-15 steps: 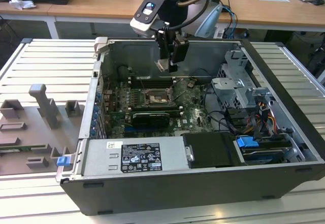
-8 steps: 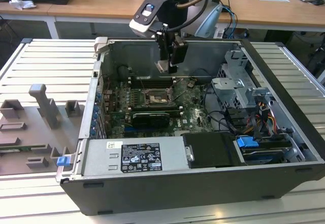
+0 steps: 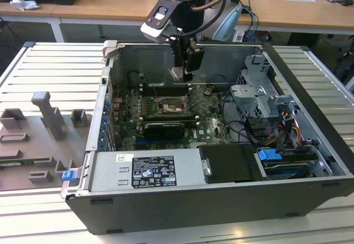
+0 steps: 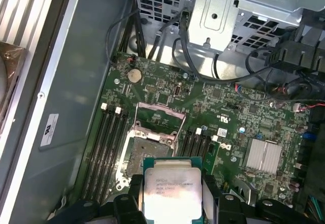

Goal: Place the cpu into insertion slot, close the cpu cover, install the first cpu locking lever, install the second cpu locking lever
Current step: 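Place the cpu into insertion slot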

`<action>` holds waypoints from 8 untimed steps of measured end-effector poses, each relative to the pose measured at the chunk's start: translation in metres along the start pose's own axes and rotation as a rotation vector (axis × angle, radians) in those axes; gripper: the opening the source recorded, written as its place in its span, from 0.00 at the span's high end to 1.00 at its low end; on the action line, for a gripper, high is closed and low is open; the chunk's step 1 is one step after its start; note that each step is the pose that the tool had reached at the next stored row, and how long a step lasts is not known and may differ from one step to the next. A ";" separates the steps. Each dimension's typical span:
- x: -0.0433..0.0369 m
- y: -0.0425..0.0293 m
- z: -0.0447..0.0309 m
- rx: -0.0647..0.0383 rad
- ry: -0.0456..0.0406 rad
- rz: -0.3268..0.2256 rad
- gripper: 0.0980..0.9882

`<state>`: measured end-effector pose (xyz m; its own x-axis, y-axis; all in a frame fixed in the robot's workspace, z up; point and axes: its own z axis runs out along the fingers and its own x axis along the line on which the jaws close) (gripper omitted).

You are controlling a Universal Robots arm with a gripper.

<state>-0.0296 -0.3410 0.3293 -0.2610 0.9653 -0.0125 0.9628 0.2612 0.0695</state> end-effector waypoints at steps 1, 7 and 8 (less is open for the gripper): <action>0.0000 -0.0001 0.0004 0.000 -0.0014 0.001 0.50; 0.0001 -0.0005 0.0028 0.002 -0.0020 0.010 0.50; 0.0001 -0.0005 0.0031 0.002 -0.0021 0.011 0.50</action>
<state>-0.0299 -0.3410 0.3262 -0.2501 0.9681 -0.0138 0.9658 0.2504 0.0678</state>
